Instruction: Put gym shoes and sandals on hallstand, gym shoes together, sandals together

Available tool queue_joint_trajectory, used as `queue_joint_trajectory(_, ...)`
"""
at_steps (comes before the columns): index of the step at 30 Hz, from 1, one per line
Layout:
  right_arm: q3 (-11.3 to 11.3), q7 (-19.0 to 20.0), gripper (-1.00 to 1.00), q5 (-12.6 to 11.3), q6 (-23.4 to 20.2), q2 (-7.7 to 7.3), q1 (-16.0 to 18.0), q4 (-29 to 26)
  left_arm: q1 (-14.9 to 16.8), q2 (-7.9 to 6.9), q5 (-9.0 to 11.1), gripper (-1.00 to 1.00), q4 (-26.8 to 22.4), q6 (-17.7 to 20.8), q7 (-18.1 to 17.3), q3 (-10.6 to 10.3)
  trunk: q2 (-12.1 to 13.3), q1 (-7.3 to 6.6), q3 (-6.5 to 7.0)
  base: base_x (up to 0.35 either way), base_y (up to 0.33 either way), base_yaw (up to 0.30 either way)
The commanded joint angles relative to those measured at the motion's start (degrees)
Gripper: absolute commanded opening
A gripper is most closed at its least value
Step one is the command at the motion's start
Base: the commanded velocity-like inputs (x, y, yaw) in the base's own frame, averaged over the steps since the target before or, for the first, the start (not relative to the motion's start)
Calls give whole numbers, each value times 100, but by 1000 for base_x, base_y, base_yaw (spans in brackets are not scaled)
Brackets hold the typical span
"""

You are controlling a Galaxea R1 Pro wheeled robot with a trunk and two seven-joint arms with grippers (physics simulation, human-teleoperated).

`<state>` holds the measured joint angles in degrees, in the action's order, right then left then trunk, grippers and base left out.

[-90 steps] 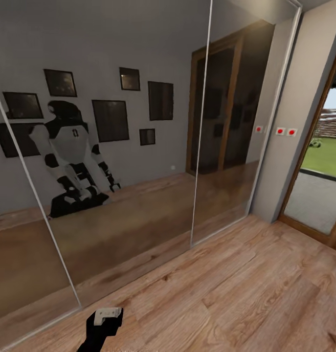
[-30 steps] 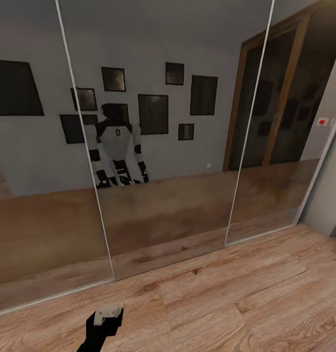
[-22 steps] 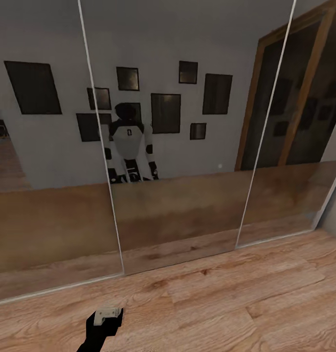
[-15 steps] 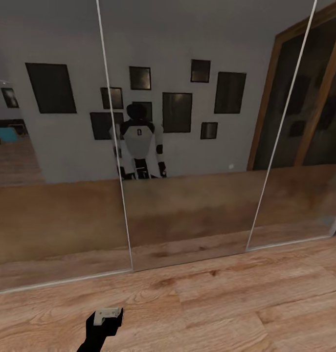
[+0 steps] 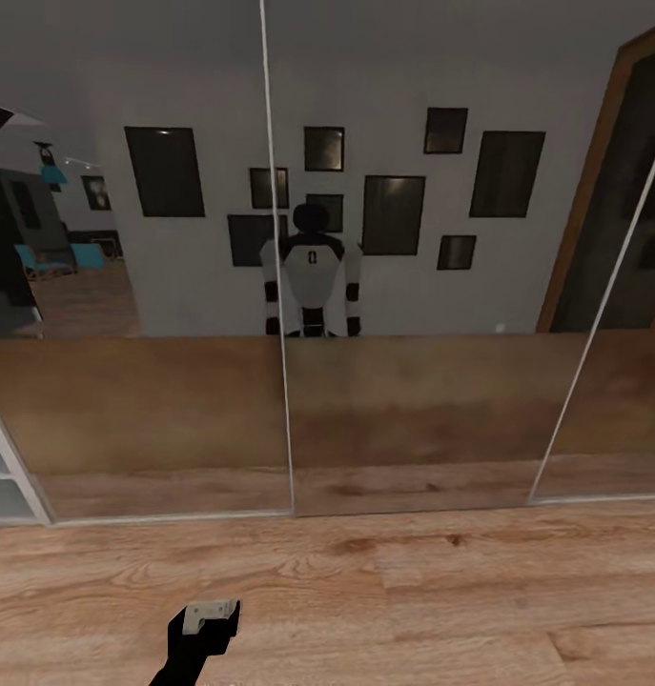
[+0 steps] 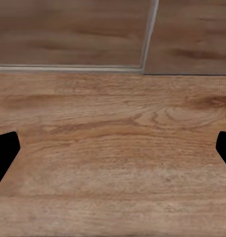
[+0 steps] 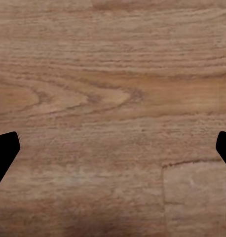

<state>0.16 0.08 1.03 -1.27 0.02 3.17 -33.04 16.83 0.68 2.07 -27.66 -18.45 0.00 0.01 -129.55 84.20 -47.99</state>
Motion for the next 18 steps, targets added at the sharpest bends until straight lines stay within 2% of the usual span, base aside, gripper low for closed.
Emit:
queue_joint_trajectory(1, 2, 1, 100, 11, -13, -1, 0, -8, 5, 2, 21, 100, 6, -18, 0, -1, -44, 21, -24, 0, 0, 295)
queue_joint_trajectory(18, 2, 1, 100, 11, -13, -1, 0, -10, 5, 2, 21, 100, 6, -18, -2, -1, -726, 395, -329, 0, 0, 295)
